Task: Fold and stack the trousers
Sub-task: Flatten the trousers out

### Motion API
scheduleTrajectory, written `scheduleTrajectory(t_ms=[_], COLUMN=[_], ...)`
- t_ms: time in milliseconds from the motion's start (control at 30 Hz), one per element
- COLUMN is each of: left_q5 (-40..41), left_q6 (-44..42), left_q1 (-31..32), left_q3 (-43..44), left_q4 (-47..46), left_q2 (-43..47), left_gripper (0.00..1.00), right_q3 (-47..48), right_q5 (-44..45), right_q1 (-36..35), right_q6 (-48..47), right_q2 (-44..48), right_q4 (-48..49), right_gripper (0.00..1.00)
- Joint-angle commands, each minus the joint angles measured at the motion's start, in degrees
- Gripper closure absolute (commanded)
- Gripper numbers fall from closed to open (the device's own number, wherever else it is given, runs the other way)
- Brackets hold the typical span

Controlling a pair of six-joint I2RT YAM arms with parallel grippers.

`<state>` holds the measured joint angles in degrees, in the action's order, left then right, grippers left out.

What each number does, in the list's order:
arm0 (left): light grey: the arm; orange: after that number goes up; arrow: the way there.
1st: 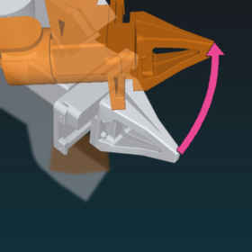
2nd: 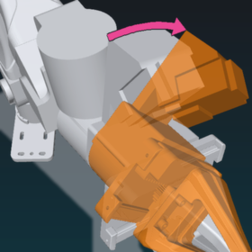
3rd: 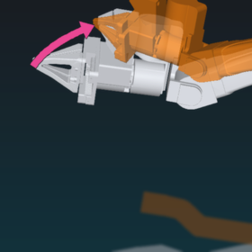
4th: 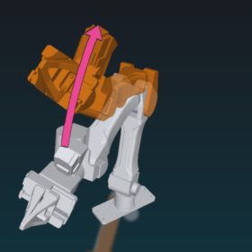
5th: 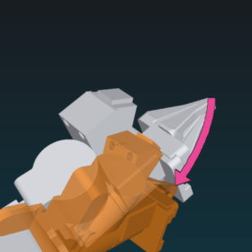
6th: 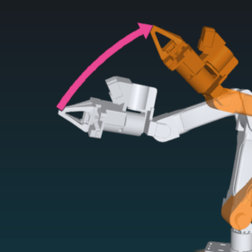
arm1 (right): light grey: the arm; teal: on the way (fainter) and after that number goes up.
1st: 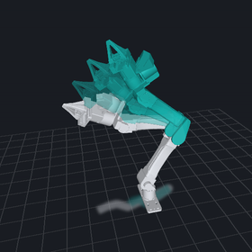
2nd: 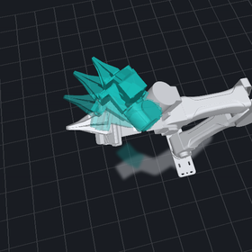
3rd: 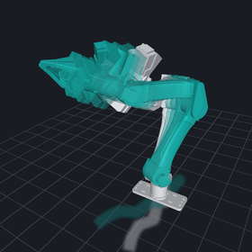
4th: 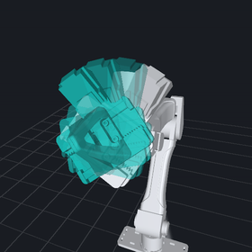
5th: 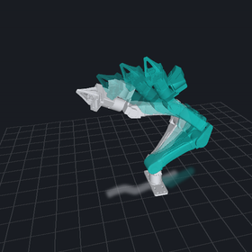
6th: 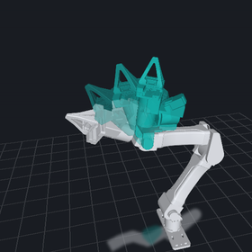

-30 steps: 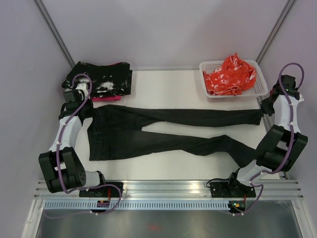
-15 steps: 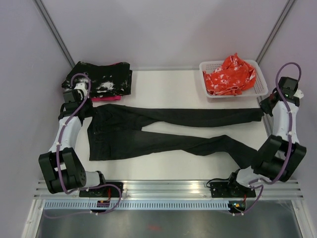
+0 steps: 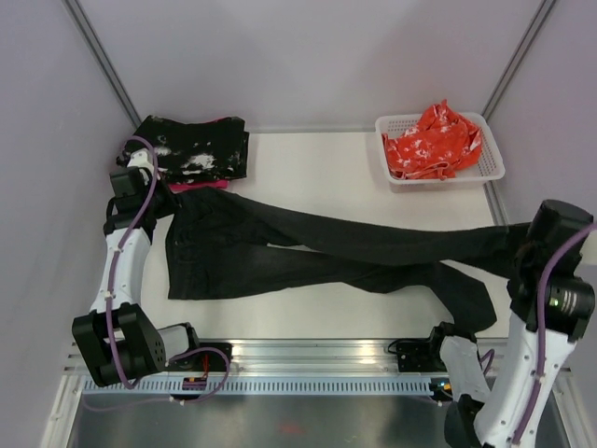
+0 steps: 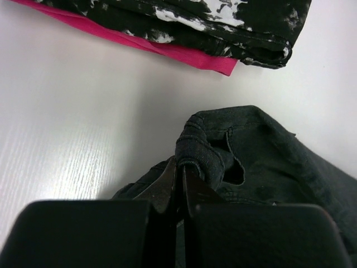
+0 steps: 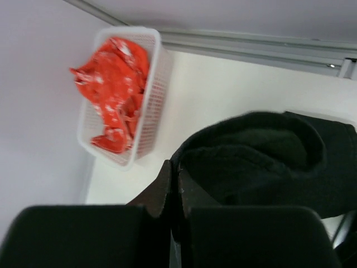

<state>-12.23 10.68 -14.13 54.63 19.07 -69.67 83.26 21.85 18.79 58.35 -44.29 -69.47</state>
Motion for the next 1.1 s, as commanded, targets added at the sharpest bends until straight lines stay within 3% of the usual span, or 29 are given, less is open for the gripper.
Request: scheduleTrajectory(t_ms=[0,133,267,300,367,433,600,1067], left_q5=[-1.4,1.1,1.7,1.7,1.2,-0.1,1.0,1.1], left_q6=[4.9,3.9,2.7,2.7,2.9,3.0,2.6,-2.2], left_q1=[-0.2,-0.3,-0.2,-0.2,-0.2,-0.2,-0.2,0.1], left_q3=[-0.3,-4.7,-6.8,-7.0,-6.7,-5.8,-2.9,6.5], left_q4=[-3.0,-4.3,-5.1,-5.7,-6.4,-6.7,-5.0,-1.2], left_q2=[-0.5,0.3,-0.1,-0.5,-2.6,-4.8,-10.5,-16.9], left_gripper=[0.98,0.98,0.98,0.98,0.98,0.98,0.98,0.98], right_q3=[-4.4,-3.8,-7.3,-8.8,-11.7,-9.5,-5.8,-7.4], right_q5=[1.7,4.7,6.5,5.0,0.3,-3.3,1.2,-0.3], right_q1=[-2.6,-2.6,-2.4,-1.9,1.2,3.2,4.3,4.4], right_q6=[1.1,-3.7,-12.2,-14.9,-16.5,-17.1,-22.7,-21.1], right_q2=[-17.2,-33.6,-37.8,-37.4,-37.6,-41.0,-49.6,-54.9], right_q4=[-1.3,5.7,20.9,28.4,34.1,34.2,32.0,44.2], right_gripper=[1.0,1.0,1.0,1.0,1.0,1.0,1.0,1.0])
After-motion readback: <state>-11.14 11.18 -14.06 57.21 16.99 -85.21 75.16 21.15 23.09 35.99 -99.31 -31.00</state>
